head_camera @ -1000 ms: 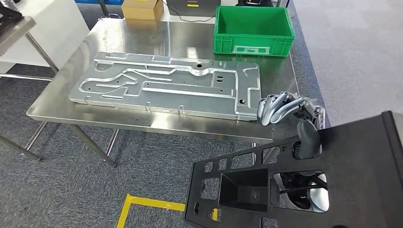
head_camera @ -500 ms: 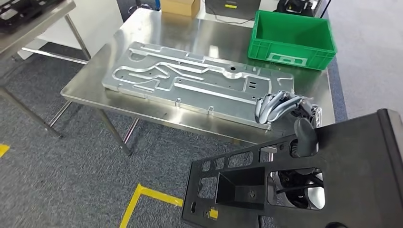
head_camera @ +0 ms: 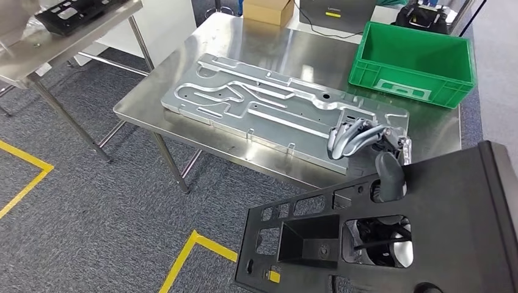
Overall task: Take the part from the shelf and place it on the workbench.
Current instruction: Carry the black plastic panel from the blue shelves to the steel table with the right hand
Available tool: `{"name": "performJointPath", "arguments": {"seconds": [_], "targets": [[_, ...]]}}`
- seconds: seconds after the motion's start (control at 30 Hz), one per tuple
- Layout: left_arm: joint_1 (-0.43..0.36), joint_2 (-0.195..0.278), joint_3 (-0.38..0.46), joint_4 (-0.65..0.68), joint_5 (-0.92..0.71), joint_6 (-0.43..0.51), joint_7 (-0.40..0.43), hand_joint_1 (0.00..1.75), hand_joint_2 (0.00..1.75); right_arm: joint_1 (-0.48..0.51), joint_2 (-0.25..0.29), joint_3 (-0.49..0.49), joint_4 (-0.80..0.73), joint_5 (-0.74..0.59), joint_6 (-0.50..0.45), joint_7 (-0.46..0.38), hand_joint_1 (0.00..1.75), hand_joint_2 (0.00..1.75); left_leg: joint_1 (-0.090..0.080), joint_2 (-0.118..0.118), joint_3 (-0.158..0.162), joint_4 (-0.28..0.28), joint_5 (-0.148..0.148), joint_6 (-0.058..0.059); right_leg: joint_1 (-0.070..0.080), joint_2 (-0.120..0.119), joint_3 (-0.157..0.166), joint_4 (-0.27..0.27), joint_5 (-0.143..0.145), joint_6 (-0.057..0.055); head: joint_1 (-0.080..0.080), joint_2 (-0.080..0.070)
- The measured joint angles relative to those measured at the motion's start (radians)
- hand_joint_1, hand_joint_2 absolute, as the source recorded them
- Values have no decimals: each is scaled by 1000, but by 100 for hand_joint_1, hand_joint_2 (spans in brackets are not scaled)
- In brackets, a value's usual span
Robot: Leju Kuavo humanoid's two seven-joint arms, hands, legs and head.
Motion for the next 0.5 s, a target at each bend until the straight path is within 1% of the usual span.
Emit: {"name": "performJointPath", "arguments": {"seconds": [0.03, 0.07, 0.1, 0.13, 0.17, 0.2, 0.23, 0.27, 0.3, 0.37, 0.4, 0.43, 0.47, 0.5], "targets": [[-1, 0, -1, 0, 0, 0, -1, 0, 175, 3, 0, 1, 0, 1, 0, -1, 175, 0, 1, 20, -32, 65, -32, -3, 1, -12, 1, 0, -1, -3, -3, 0], [-1, 0, -2, 0, 1, 0, -1, 0, 175, 6, 0, 2, 0, 3, 0, -1, 175, 0, 3, 30, -63, 127, -57, -7, 2, -25, 1, 1, -3, -4, -4, 0], [-1, 0, -2, 0, 1, 0, -1, 0, 175, 9, 0, 3, 1, 4, 0, -2, 175, 0, 4, 36, -82, 166, -66, -9, 2, -37, 0, 3, -5, -4, -4, 0], [1, 0, -2, 0, 2, 0, -1, 0, 175, 10, 0, 3, 1, 5, 0, -2, 175, 0, 5, 39, -83, 168, -57, -12, 2, -48, 0, 6, -7, -2, -4, 0], [1, 0, -3, 0, 2, 0, -1, 0, 175, 11, 0, 3, 1, 6, 0, -2, 175, 0, 6, 44, -63, 131, -32, -13, 2, -57, 0, 9, -10, 0, -4, 0], [2, 1, -3, 0, 2, 0, -1, 0, 175, 11, 0, 3, 0, 6, 0, -2, 175, 0, 8, 51, -27, 63, 2, -13, 2, -65, 1, 14, -15, 4, -4, 0], [1, 1, -3, 0, 1, 0, -1, 0, 175, 11, 0, 3, 0, 6, 0, -2, 175, 0, 7, 57, 10, -2, 25, -10, 3, -71, 0, 19, -19, 9, -4, 0], [0, 1, -3, 0, 1, 0, -1, 0, 175, 10, 0, 4, 0, 6, 0, -3, 175, 0, 6, 60, 37, -53, 40, -5, 5, -75, -1, 24, -23, 14, -4, 0], [0, 1, -3, 0, 1, 0, 0, 0, 175, 9, -1, 4, 0, 6, 0, -4, 175, 0, 4, 61, 52, -82, 44, 2, 7, -78, -2, 27, -26, 19, -3, 0], [3, 2, -4, 0, 0, -1, 3, 0, 175, 8, -1, 4, 0, 5, 1, -8, 175, 0, 0, 57, 51, -88, 43, 16, 8, -83, -2, 28, -25, 28, -2, 0], [5, 2, -4, 0, 0, -1, 6, 0, 175, 8, -1, 4, -1, 4, 1, -9, 175, 0, 1, 56, 52, -91, 45, 22, 6, -80, -1, 29, -27, 33, -3, 0], [5, 2, -4, 0, 0, -1, 8, 0, 175, 8, -1, 4, -1, 3, 2, -10, 175, 0, 2, 55, 53, -94, 47, 28, 4, -71, -4, 38, -35, 38, -2, 0], [4, 2, -4, 0, 0, -1, 10, 0, 175, 7, -1, 4, -1, 2, 3, -11, 175, 0, 4, 54, 54, -98, 49, 33, 2, -58, -16, 65, -54, 43, -1, 0], [2, 2, -4, 0, 0, 0, 11, 0, 175, 7, -1, 4, -1, 1, 4, -12, 175, 0, 5, 53, 55, -100, 51, 38, 0, -43, -37, 110, -82, 46, -1, 0]]}}
